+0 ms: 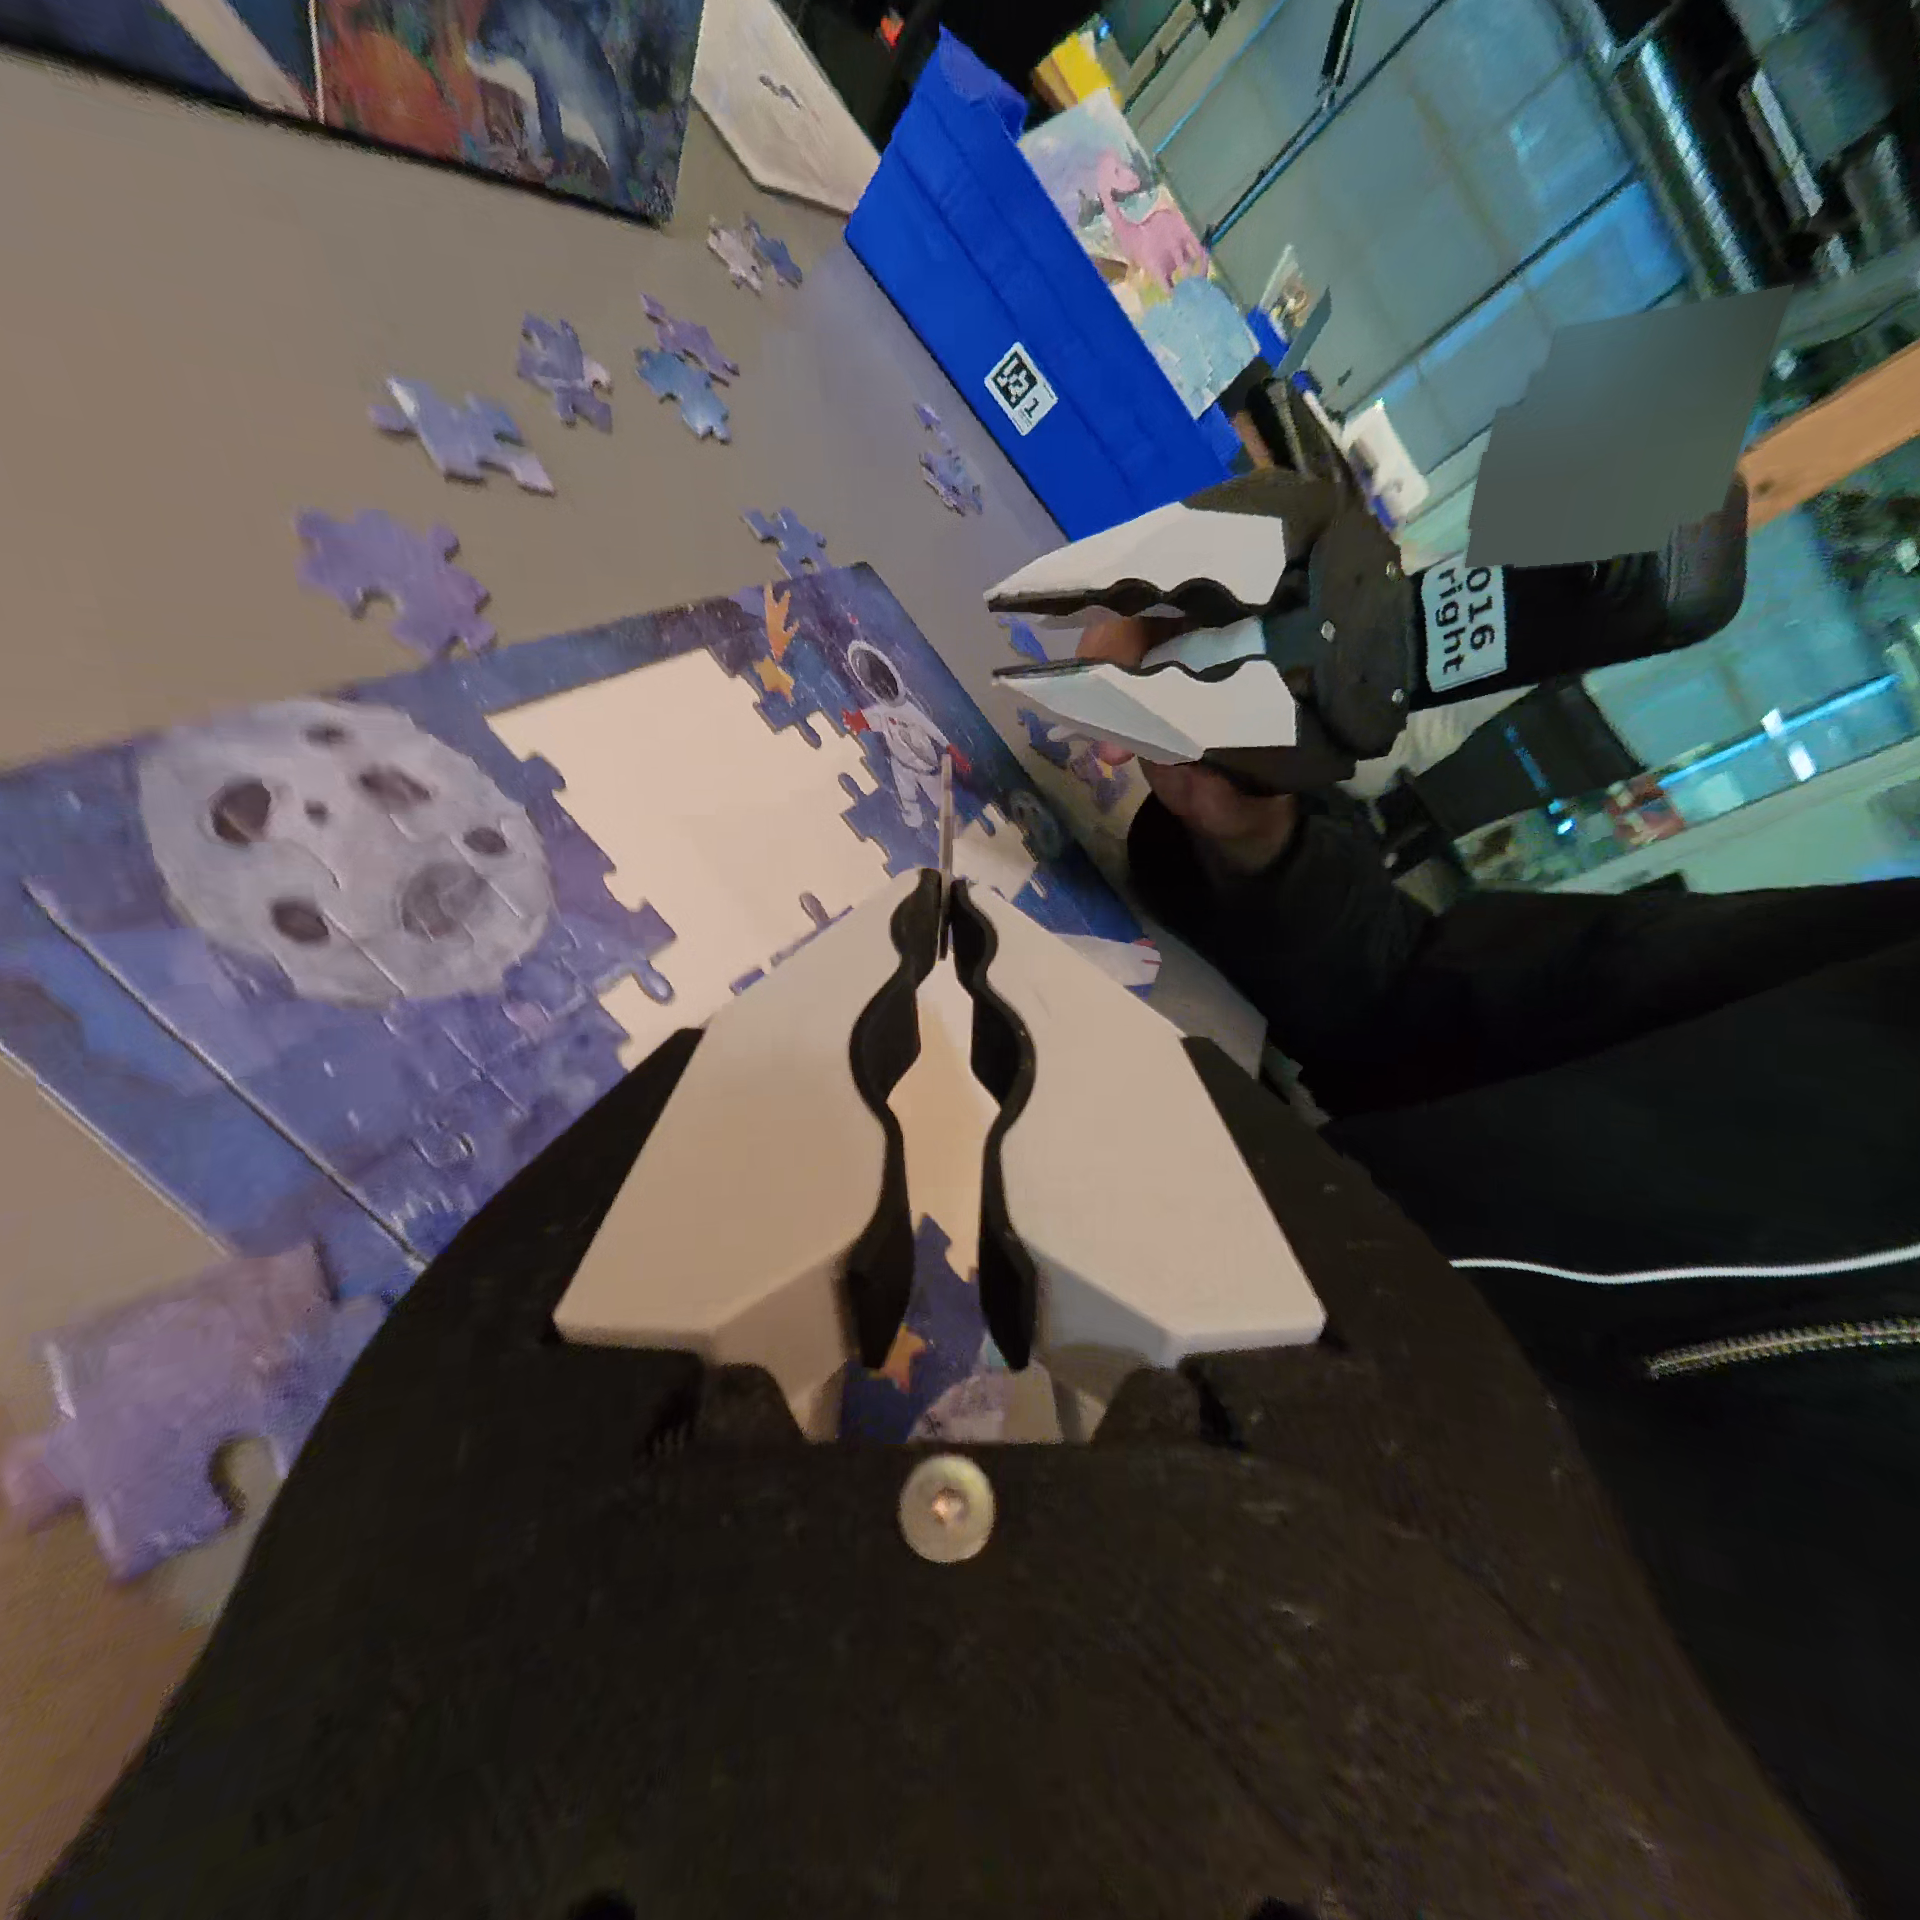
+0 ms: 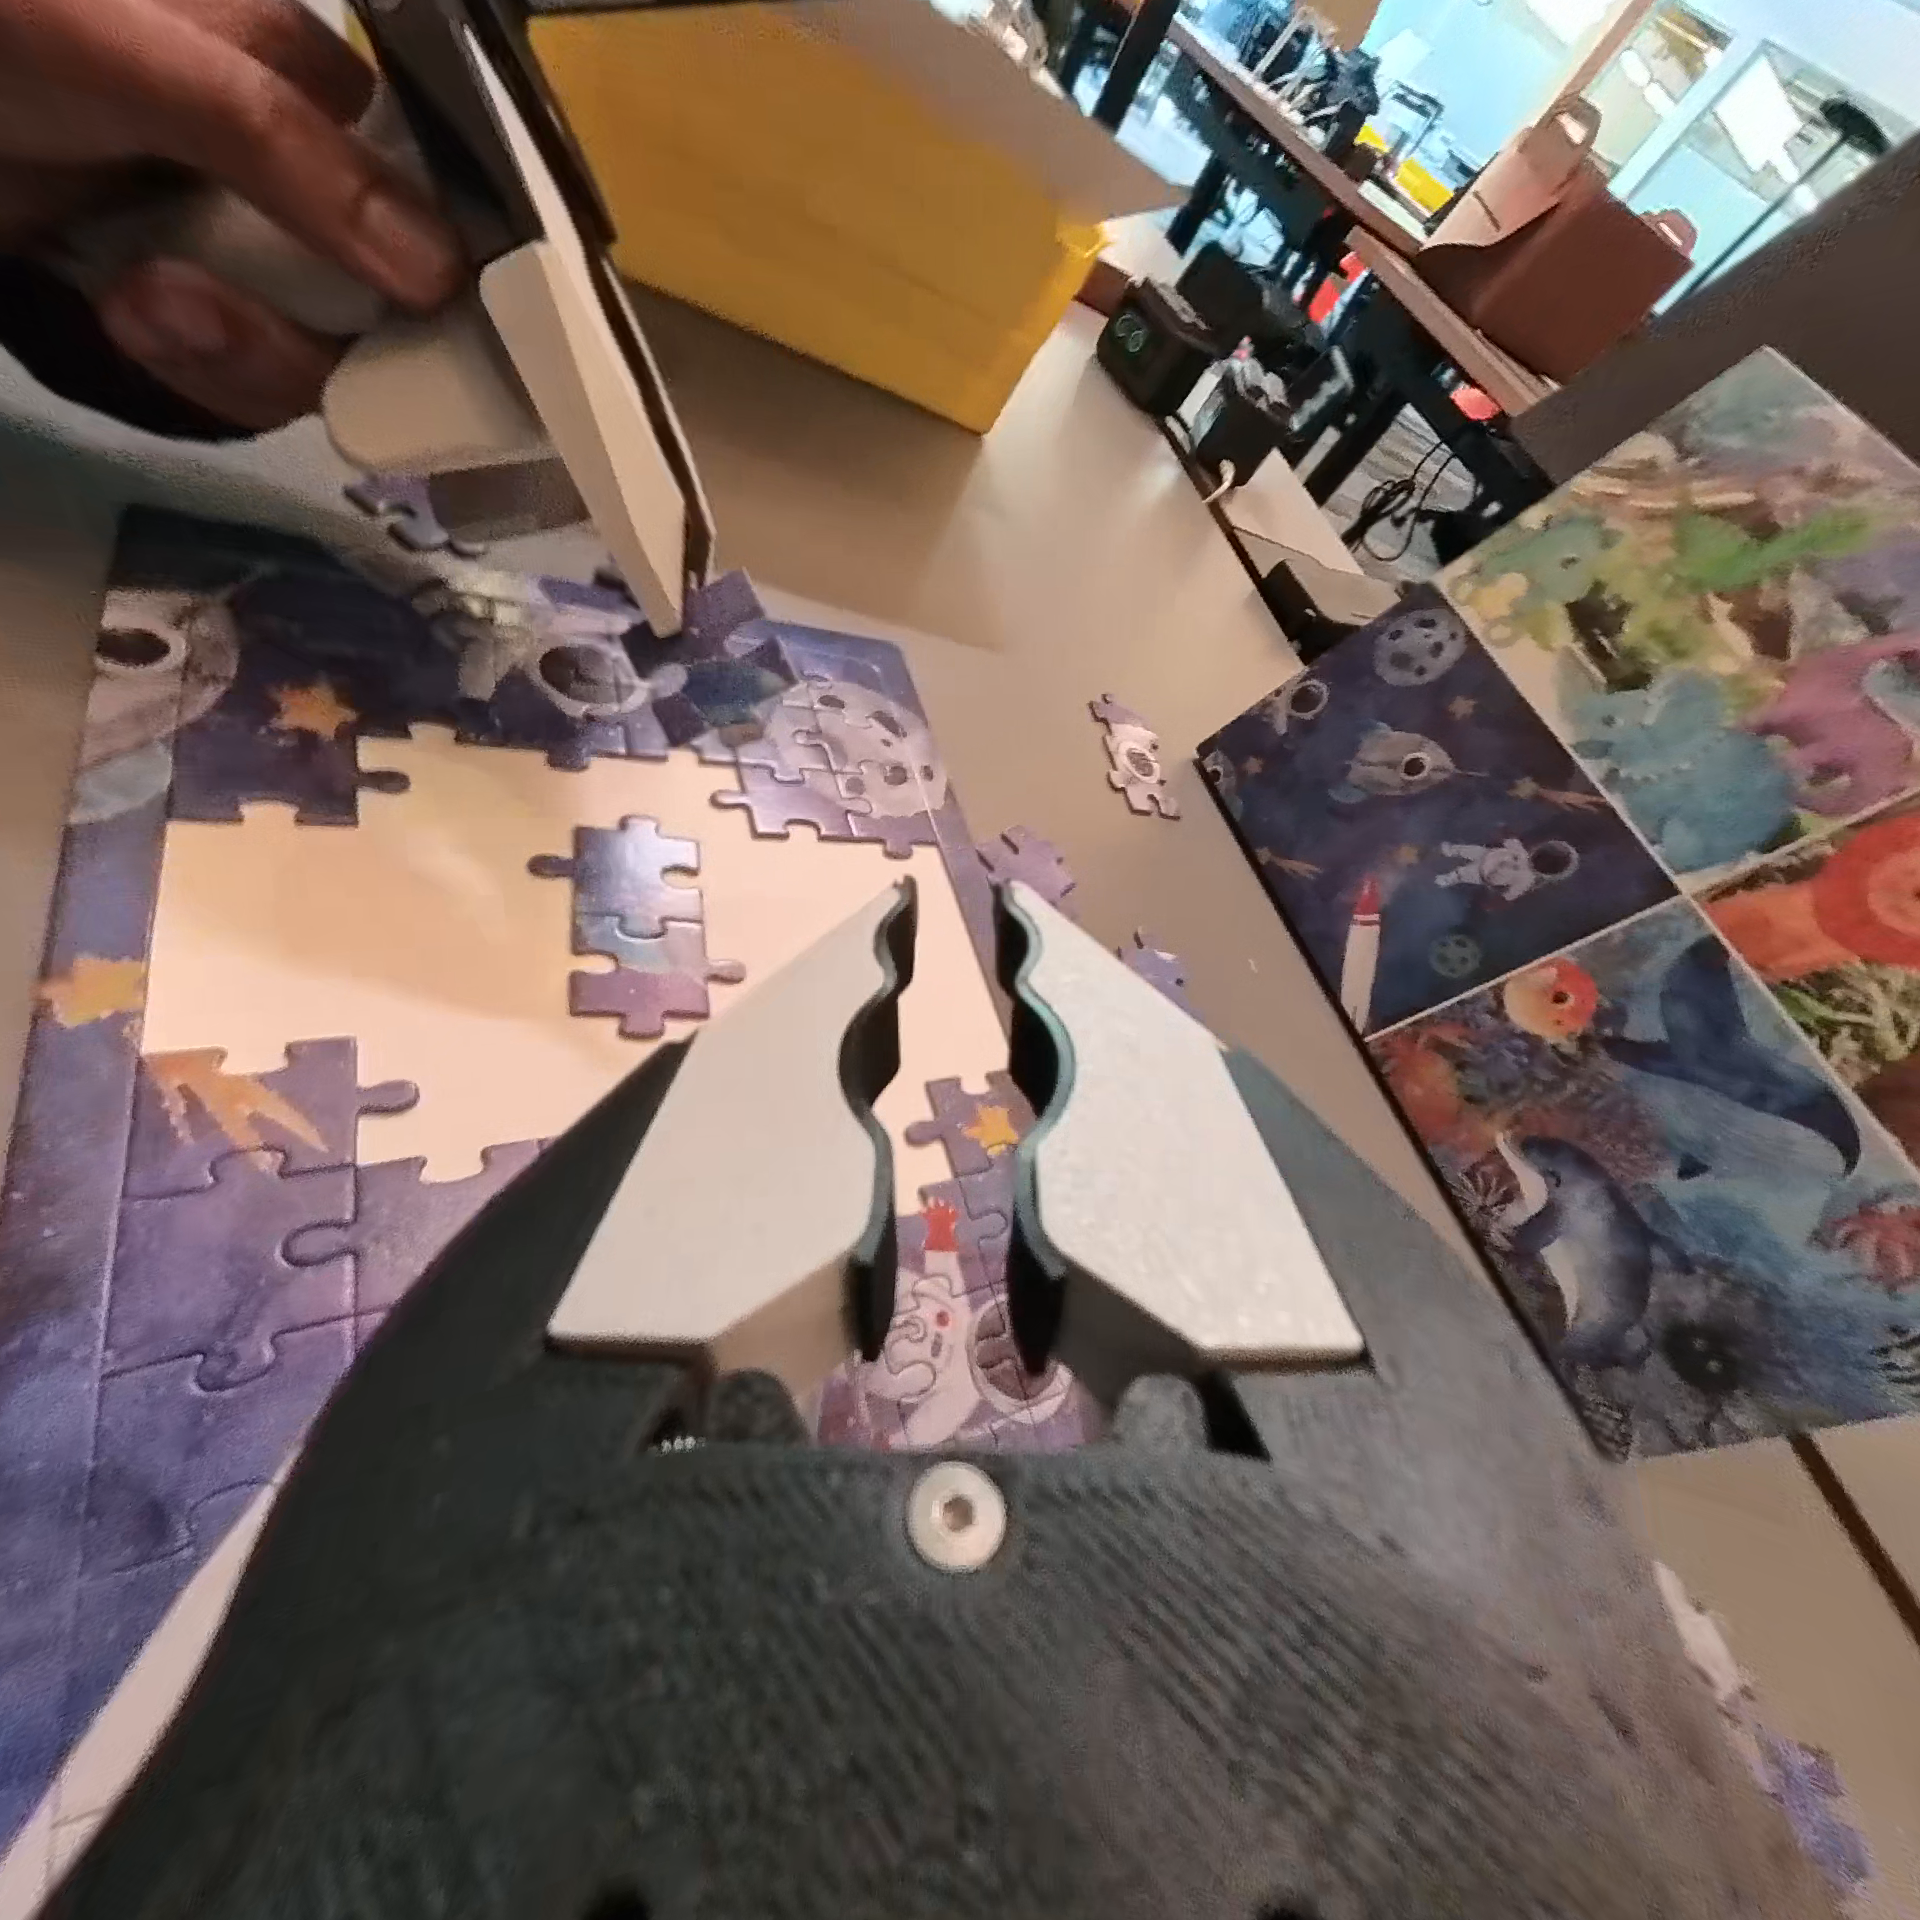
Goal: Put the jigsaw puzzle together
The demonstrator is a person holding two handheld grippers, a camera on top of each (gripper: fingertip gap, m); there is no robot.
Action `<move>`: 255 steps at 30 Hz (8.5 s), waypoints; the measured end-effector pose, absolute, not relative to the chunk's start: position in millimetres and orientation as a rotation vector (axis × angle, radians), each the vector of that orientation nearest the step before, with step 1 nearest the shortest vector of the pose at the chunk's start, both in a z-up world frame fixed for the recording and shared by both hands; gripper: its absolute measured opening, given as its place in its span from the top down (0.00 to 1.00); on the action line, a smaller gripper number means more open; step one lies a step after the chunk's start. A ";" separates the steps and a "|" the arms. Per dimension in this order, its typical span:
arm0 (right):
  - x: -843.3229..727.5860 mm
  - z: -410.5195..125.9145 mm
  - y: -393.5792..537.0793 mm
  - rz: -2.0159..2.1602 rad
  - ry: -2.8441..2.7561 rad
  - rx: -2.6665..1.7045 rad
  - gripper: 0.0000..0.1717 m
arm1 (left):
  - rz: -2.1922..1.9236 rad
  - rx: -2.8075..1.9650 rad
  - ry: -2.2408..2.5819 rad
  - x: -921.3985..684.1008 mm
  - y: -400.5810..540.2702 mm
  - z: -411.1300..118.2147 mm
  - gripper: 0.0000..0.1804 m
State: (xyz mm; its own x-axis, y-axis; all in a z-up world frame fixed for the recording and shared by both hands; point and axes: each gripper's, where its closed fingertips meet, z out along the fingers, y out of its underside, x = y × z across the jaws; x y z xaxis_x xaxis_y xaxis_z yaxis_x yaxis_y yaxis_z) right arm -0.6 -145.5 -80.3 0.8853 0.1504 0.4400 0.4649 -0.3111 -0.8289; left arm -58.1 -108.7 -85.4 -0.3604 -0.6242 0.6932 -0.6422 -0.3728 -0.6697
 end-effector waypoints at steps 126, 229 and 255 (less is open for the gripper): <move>-7.9 -114.8 -140.2 -0.274 -0.503 -1.959 0.95 | 1.728 1.291 -1.914 -17.8 -133.9 -104.9 1.00; 170.6 -122.0 -303.0 -0.055 0.478 -2.132 0.95 | 1.068 0.939 -2.976 -53.5 -136.9 -157.3 0.82; 189.3 -104.5 -306.3 -0.244 0.506 -2.030 0.89 | 1.654 1.365 -2.888 -12.6 -97.0 -87.3 0.86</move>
